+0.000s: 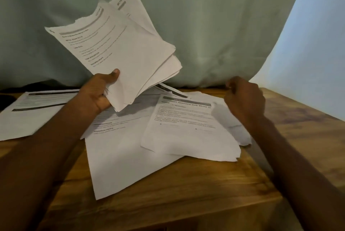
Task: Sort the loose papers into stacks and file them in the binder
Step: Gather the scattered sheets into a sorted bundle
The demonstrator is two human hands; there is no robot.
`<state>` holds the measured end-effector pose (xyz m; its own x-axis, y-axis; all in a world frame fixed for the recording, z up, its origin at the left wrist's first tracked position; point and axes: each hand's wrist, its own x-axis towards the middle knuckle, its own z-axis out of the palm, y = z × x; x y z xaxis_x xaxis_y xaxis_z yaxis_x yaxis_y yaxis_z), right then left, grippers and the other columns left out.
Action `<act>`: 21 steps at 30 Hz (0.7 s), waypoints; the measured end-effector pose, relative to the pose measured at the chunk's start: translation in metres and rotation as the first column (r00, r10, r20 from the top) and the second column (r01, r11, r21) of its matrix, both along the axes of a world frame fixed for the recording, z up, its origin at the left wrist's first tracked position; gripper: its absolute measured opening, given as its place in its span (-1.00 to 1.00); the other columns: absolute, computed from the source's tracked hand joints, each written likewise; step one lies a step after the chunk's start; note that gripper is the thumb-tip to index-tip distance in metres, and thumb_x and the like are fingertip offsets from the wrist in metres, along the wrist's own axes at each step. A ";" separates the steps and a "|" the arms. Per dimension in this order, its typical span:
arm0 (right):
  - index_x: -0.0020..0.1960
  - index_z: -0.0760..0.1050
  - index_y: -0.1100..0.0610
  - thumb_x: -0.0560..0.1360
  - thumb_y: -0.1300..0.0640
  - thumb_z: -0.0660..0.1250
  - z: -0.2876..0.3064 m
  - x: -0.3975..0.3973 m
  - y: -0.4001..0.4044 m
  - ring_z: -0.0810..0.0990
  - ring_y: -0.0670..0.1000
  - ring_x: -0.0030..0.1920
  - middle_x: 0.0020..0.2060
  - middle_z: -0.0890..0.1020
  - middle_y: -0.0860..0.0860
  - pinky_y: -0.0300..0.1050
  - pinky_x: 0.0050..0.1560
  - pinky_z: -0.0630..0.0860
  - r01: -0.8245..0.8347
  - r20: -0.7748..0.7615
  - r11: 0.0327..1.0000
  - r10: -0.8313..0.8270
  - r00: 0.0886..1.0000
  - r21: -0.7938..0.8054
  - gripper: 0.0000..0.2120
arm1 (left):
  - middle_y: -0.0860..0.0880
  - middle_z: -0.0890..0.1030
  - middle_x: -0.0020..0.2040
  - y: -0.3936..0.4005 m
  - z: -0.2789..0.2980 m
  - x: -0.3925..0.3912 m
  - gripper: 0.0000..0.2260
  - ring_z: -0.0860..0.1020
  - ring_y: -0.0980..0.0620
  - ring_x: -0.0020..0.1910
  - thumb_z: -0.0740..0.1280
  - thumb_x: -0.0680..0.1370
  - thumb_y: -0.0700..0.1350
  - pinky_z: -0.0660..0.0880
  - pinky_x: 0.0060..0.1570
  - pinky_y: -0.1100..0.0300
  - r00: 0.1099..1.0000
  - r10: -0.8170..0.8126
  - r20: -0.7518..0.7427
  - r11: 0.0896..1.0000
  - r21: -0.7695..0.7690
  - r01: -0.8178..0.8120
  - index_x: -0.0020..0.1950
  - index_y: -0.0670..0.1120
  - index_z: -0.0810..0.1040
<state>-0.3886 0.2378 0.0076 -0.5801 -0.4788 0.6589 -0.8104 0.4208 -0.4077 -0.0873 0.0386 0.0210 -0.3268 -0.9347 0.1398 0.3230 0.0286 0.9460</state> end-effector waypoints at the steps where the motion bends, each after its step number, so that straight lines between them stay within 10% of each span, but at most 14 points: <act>1: 0.02 0.57 0.07 0.48 0.18 0.25 -0.004 -0.016 0.002 0.59 0.23 -0.03 -0.10 0.62 0.08 -0.04 -0.10 0.46 0.083 0.064 0.991 -0.090 0.994 0.102 -0.82 | 0.09 0.69 -0.34 0.000 -0.002 -0.002 -0.82 0.65 0.13 -0.28 0.31 0.66 -0.04 0.58 -0.17 0.24 1.000 -0.013 0.028 1.000 0.001 0.013 -0.06 -0.12 0.54; 5: 0.00 0.58 0.10 0.56 0.06 0.24 -0.021 -0.029 0.001 0.61 0.17 -0.05 -0.04 0.66 0.10 0.02 0.01 0.58 0.060 0.142 0.938 -0.115 0.983 0.342 -0.83 | 0.04 0.70 -0.19 0.002 -0.009 -0.011 -0.81 0.65 0.04 -0.05 0.33 0.65 -0.07 0.56 0.16 0.07 0.997 -0.037 0.069 0.999 0.002 0.037 0.12 -0.19 0.59; 12: -0.13 0.44 0.07 0.28 -0.71 0.05 -0.026 0.015 -0.014 0.59 0.04 -0.06 -0.14 0.57 -0.04 0.00 0.00 0.56 -0.095 0.144 0.792 0.008 0.989 0.603 -0.18 | 0.15 0.71 -0.30 0.010 -0.016 -0.020 -0.93 0.67 0.23 -0.31 0.30 0.66 -0.17 0.53 -0.23 0.23 0.995 -0.093 0.025 0.995 -0.022 0.094 0.03 -0.06 0.56; 21: 0.35 0.42 0.16 0.43 -0.01 0.59 -0.017 0.009 -0.014 0.51 0.06 0.04 0.19 0.57 0.06 -0.04 -0.04 0.53 -0.197 0.519 0.941 0.027 0.854 0.277 -0.39 | 0.08 0.74 -0.09 0.004 -0.022 -0.017 -0.90 0.70 0.12 -0.16 0.34 0.63 -0.23 0.57 -0.08 0.13 0.994 -0.105 -0.027 0.994 0.007 0.105 0.08 -0.06 0.61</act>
